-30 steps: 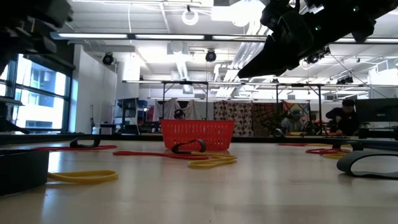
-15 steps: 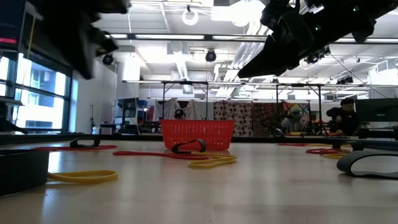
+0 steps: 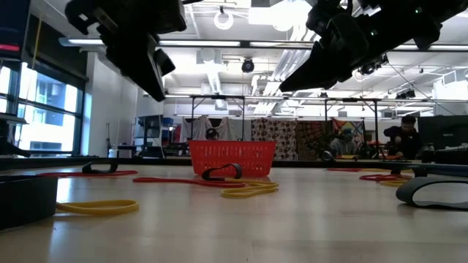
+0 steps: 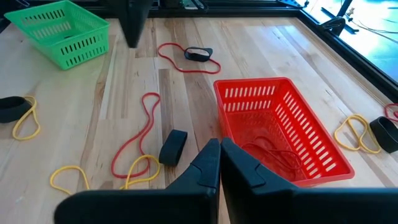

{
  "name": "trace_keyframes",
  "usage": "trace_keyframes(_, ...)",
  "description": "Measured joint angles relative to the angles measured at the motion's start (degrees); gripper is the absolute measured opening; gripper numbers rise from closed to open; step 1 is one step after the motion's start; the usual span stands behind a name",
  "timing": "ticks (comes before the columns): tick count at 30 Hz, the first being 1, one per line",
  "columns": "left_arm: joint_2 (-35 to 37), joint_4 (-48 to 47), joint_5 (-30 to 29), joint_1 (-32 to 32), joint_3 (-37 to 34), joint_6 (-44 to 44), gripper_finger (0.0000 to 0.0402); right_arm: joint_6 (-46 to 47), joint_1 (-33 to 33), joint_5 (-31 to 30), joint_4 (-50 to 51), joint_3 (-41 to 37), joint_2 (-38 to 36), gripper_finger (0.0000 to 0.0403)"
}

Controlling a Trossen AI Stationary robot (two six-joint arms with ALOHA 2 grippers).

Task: Sort rubber bands into baskets
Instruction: Put the red rubber band into the red bin

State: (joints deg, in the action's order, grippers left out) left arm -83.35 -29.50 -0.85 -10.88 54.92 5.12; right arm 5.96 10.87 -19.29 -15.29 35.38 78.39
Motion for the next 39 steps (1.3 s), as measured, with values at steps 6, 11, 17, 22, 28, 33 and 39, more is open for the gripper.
trace_keyframes(6, -0.7, 0.0, 0.3, -0.8, 0.1, -0.3, 0.0000, 0.0, 0.0, 0.0, 0.0, 0.0, 0.0, 0.0000)
trace_keyframes(11, -2.2, 2.8, -0.1, -1.3, -1.7, 2.8, 0.0000, 0.0, 0.0, 0.0, 0.0, 0.0, 0.0, 0.0000)
trace_keyframes(17, -4.5, 4.7, -2.6, -1.3, -2.5, 3.2, 0.0001, 1.0, 0.0, 0.0, -0.4, 0.0, 0.0, 0.0000)
trace_keyframes(22, -7.6, 5.0, -2.7, -0.6, -2.5, 2.3, 0.0014, 1.6, 0.0, 0.0, -0.4, 0.0, 0.0, 0.0000)
trace_keyframes(28, -12.0, 6.5, -2.9, -0.3, -2.5, 1.6, 0.0062, 1.5, 0.0, -0.5, -0.9, 0.0, 0.0, 0.0000)
trace_keyframes(33, -13.7, 7.2, -4.6, -0.3, -2.5, 1.6, 0.0097, 1.5, 0.0, -2.9, -0.9, 0.0, 0.0, 0.0000)
trace_keyframes(39, -13.7, 7.2, -7.9, -0.3, -2.5, 0.6, 0.0113, 1.0, 0.0, -4.1, -0.9, 0.0, 0.0, 0.0000)
